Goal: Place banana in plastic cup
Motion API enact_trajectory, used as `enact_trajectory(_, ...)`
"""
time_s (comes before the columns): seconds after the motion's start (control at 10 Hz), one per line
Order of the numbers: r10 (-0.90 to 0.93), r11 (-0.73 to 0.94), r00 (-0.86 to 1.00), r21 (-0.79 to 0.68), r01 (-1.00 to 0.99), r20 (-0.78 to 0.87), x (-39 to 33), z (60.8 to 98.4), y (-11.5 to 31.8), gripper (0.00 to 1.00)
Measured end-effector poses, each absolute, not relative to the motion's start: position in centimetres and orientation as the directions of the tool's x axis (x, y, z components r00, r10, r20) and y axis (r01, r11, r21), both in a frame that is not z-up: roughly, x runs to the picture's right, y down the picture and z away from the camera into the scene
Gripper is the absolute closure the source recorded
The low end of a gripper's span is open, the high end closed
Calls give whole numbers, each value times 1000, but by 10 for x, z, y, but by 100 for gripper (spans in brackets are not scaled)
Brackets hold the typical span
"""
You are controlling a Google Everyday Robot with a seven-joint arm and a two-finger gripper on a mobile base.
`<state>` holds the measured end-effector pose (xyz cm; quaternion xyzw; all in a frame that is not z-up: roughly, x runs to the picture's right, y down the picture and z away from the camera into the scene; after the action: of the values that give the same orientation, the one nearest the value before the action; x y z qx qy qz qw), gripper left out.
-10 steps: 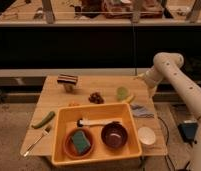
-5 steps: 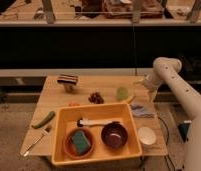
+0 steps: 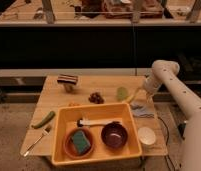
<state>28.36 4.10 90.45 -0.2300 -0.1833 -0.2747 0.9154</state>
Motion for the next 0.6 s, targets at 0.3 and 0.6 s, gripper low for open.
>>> enact_trajectory(0.3,-432,730,772,-322,603,466,277,908,42,46)
enact_trajectory(0.6,-444,725,764,-314,613,468,269,912,38,46)
